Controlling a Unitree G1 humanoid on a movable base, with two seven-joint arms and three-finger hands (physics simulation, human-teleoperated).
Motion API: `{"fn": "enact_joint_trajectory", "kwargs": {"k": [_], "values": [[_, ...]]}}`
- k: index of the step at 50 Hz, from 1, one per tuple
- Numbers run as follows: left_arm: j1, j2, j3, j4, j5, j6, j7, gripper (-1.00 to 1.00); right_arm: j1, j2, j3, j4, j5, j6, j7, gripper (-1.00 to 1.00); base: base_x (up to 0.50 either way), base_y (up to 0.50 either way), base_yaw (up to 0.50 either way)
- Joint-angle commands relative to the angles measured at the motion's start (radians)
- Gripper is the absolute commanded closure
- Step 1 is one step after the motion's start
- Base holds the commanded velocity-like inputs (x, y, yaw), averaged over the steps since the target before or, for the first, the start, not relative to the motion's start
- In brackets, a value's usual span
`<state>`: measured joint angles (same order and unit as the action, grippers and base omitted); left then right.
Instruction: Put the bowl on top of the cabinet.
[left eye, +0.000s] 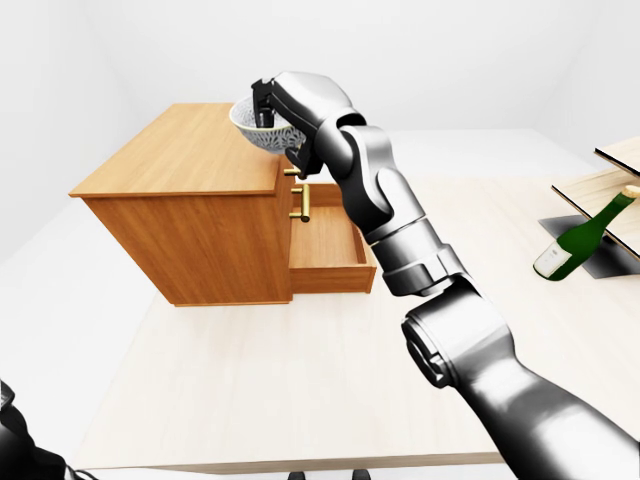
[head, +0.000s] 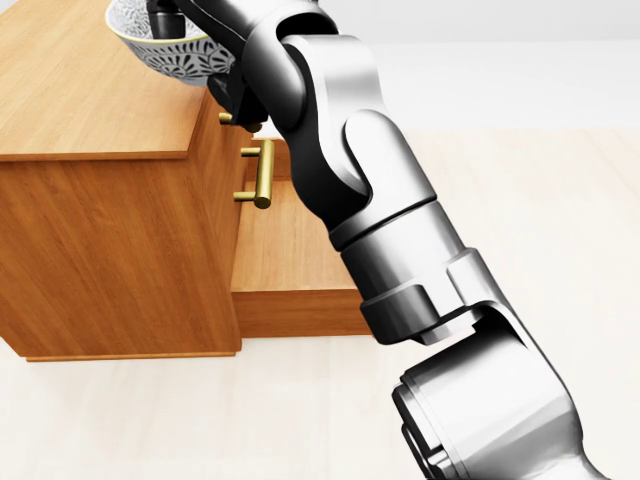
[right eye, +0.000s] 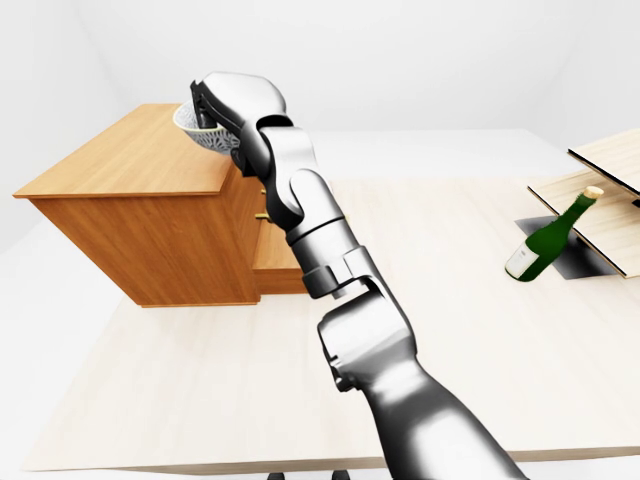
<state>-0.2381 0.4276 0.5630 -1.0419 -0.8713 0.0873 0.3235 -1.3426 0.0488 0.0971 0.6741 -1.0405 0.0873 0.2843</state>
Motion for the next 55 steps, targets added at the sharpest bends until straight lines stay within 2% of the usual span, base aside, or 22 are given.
{"fn": "enact_joint_trajectory", "kwargs": {"k": [1,31,55], "values": [[-0.001,0.008,0.006,-0.003,-0.022,0.000,0.015,-1.00,-0.015,0.032,0.005,0.014,-0.042,0.000,-0.030,1.00,0.00,0.00,0.00],[0.005,0.051,0.026,0.014,-0.088,0.000,0.058,-1.00,-0.037,0.128,0.032,0.044,-0.073,0.000,-0.038,1.00,0.00,0.00,0.00],[0.006,0.060,0.032,0.012,-0.107,0.000,0.070,-1.00,-0.024,0.158,0.040,0.084,-0.078,0.000,-0.068,1.00,0.00,0.00,0.00]]}}
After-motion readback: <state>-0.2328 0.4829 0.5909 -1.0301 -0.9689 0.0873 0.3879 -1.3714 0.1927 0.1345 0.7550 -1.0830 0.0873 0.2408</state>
